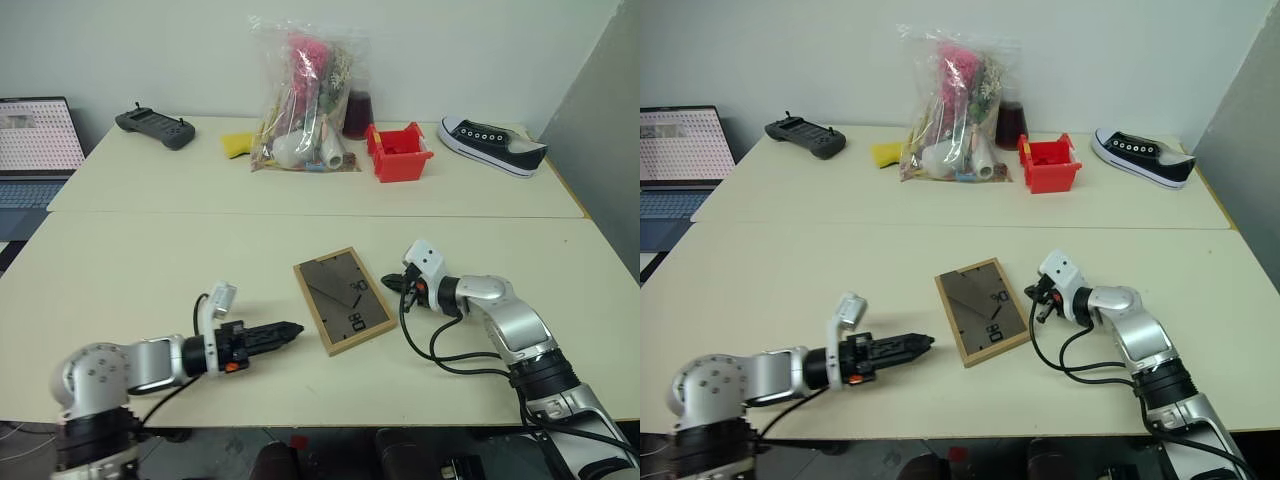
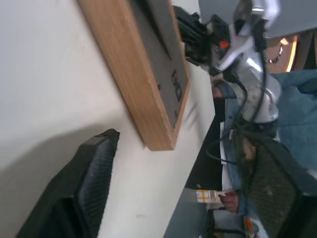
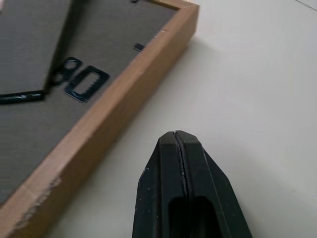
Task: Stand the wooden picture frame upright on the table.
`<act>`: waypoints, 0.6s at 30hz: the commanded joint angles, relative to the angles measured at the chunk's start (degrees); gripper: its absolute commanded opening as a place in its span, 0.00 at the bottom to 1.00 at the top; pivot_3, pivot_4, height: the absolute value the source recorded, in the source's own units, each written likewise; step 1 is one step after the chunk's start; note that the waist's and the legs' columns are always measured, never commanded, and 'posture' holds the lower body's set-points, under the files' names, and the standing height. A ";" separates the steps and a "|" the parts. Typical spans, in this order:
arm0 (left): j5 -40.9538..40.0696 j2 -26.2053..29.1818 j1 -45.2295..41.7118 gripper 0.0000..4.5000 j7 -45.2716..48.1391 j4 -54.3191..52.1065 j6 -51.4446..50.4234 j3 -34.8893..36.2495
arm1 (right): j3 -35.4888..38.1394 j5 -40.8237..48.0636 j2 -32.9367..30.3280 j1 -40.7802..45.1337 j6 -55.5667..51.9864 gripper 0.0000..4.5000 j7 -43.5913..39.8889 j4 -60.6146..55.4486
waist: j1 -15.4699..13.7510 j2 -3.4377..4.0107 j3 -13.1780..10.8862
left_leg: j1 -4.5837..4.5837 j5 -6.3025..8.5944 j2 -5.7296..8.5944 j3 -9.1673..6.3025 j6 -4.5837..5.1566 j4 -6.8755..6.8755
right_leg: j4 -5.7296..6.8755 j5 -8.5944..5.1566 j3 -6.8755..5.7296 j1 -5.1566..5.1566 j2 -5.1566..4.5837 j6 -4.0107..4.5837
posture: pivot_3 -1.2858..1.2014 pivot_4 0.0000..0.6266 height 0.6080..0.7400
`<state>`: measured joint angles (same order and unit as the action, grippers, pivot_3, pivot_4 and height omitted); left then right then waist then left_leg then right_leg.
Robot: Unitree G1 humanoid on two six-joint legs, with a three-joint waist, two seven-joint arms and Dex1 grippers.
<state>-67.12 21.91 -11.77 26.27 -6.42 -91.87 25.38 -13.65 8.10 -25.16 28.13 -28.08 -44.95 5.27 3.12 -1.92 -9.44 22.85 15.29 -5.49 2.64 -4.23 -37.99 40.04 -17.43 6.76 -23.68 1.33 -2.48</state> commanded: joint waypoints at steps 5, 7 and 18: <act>2.22 -7.41 -0.83 0.99 -9.39 1.38 -0.03 0.07 | -2.68 0.87 3.94 -2.46 -5.39 0.00 0.91 -7.33 | -0.04 0.39 0.49 | -0.31 0.01 0.10 -0.19 0.01 0.00 | -0.10 -0.01 -0.12 0.46 -0.02 0.00 | 0.52 0.24 1.00; 2.27 -8.32 -0.46 0.99 -9.49 0.78 -0.03 -1.45 | -2.49 1.31 5.64 -2.66 -7.36 0.00 2.16 -8.90 | -0.04 0.47 0.67 | -0.31 0.00 0.14 -0.23 0.01 0.00 | -0.10 -0.01 -0.13 0.47 -0.03 -0.01 | 0.52 0.24 1.00; 0.43 -8.54 -0.93 0.84 -8.77 -1.23 0.10 -2.54 | 0.31 1.35 5.98 -2.97 -10.02 0.00 4.64 -9.61 | -1.12 0.49 0.74 | -0.18 0.00 0.30 -0.38 0.00 0.00 | -0.21 -0.02 -0.25 0.47 -0.18 -0.02 | 0.52 0.24 1.00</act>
<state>-66.64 12.77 -13.45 17.16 -7.40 -90.83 24.10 -14.96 8.30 -19.10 25.20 -38.10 -40.92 -2.36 2.00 -1.43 -8.70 22.69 15.29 -5.19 2.26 -4.23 -37.99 39.83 -17.45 6.50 -23.22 1.15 -2.50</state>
